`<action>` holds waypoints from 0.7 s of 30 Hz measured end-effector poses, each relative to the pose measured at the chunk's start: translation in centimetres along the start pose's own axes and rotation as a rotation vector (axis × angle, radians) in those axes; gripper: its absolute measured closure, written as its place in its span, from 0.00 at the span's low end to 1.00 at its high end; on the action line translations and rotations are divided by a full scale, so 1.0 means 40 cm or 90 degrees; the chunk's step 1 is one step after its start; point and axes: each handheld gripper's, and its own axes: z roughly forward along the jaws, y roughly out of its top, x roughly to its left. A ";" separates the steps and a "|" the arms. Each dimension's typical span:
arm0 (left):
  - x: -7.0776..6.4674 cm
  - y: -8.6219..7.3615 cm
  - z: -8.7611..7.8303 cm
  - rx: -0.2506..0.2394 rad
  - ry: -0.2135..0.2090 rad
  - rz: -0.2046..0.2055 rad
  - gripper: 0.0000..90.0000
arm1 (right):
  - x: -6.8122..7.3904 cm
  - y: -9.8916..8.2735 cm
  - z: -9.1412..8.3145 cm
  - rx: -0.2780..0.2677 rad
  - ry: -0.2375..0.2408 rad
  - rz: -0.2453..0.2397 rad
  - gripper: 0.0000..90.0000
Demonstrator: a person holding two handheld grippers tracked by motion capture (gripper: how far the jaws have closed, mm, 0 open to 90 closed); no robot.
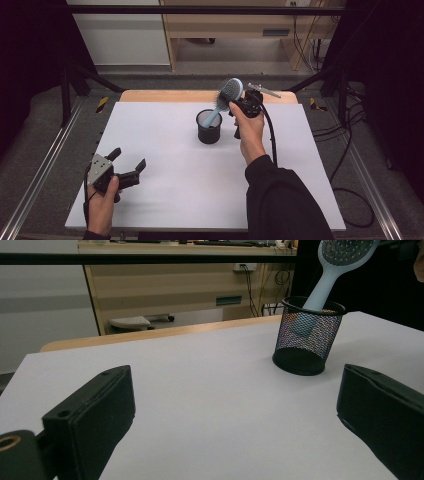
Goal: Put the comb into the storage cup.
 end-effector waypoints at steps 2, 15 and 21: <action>0.000 0.000 0.000 0.000 0.000 0.001 0.02 | -0.002 -0.002 0.002 0.001 -0.002 0.001 0.57; 0.000 0.000 0.000 -0.001 -0.004 0.002 0.02 | -0.011 -0.028 0.014 0.010 -0.009 0.014 0.57; 0.000 0.000 0.001 0.000 -0.005 0.002 0.02 | -0.014 -0.037 0.019 0.012 -0.010 0.008 0.57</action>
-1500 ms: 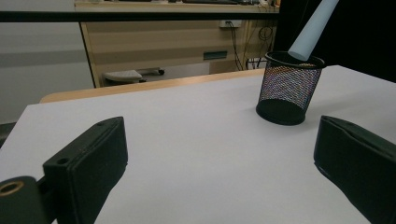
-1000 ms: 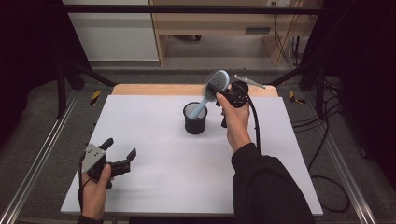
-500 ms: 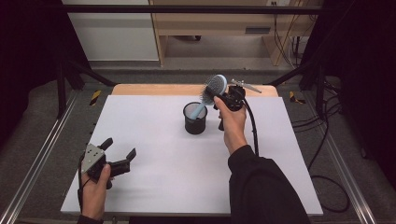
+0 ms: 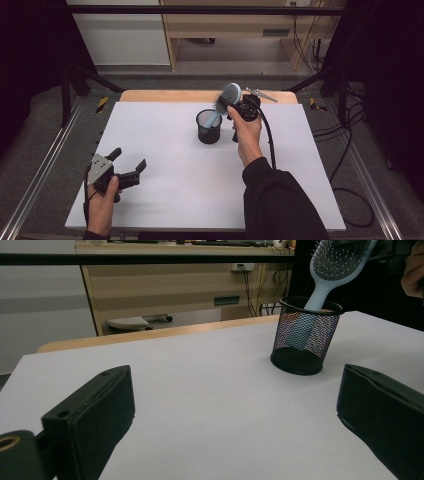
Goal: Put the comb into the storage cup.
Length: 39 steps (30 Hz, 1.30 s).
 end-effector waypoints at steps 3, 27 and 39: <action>0.000 0.000 0.000 0.000 -0.001 0.000 0.02 | -0.002 -0.005 0.003 0.001 0.000 0.003 0.57; 0.000 0.000 0.000 0.000 -0.002 -0.001 0.02 | -0.007 -0.020 0.014 0.013 -0.003 0.004 0.56; -0.001 0.000 0.000 0.000 -0.004 0.001 0.03 | -0.013 -0.024 0.015 0.017 -0.001 0.010 0.56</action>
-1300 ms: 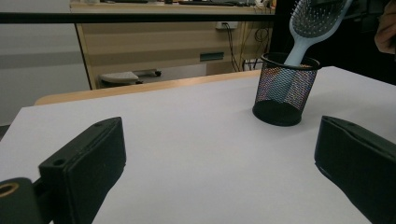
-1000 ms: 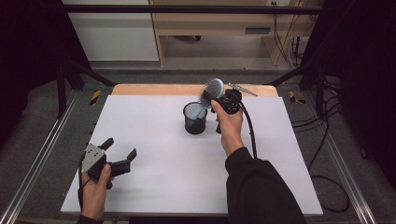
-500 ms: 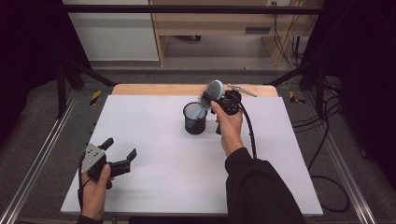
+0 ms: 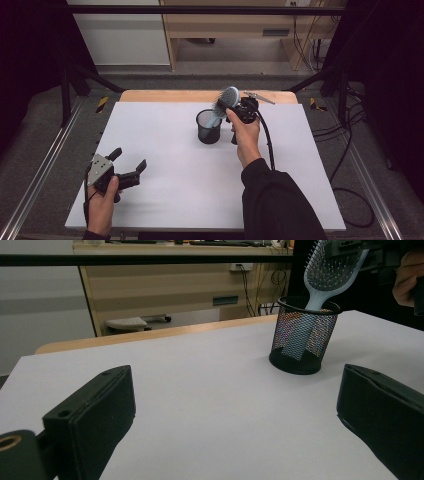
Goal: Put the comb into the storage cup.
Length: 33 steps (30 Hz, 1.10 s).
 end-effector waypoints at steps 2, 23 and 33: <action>0.000 0.000 0.000 0.000 0.001 -0.001 0.03 | -0.002 0.000 0.001 -0.001 -0.001 0.000 0.56; 0.000 -0.001 0.002 0.004 -0.002 -0.002 0.03 | -0.015 -0.005 -0.001 0.005 0.001 0.011 0.55; -0.001 -0.001 0.002 0.004 -0.004 -0.001 0.03 | -0.020 -0.006 -0.004 0.008 -0.001 0.019 0.54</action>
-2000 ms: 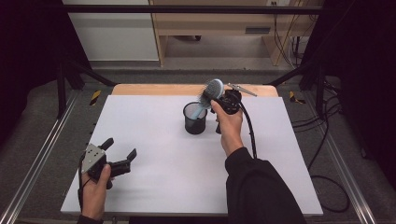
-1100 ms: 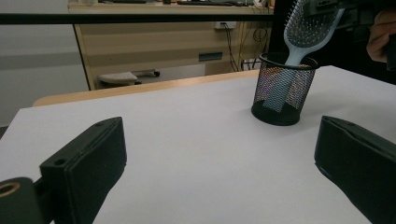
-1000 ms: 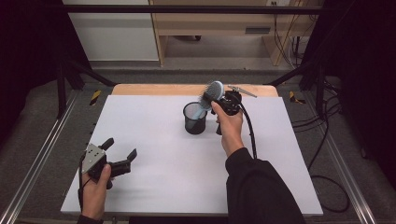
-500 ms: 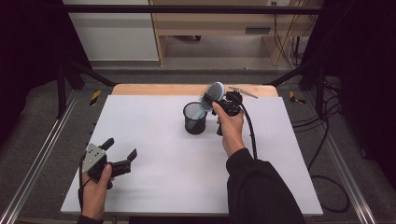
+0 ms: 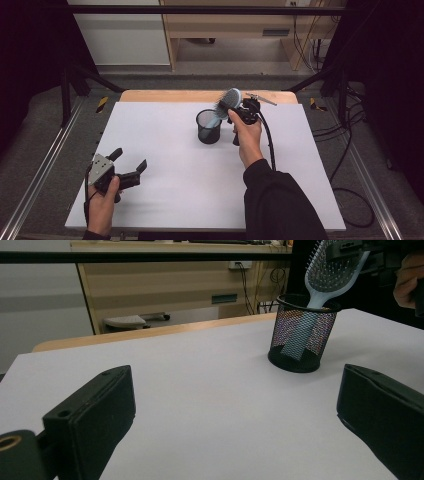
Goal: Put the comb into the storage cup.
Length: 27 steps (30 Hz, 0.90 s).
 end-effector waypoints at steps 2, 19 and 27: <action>0.000 0.000 0.000 0.001 -0.002 0.000 0.03 | -0.001 0.000 0.000 0.001 0.000 0.001 0.54; 0.000 0.000 0.000 0.001 -0.001 0.000 0.03 | -0.002 0.000 0.001 0.001 0.001 0.008 0.52; 0.000 0.000 0.000 0.002 -0.001 0.000 0.03 | -0.002 0.001 -0.001 0.003 0.004 0.014 0.50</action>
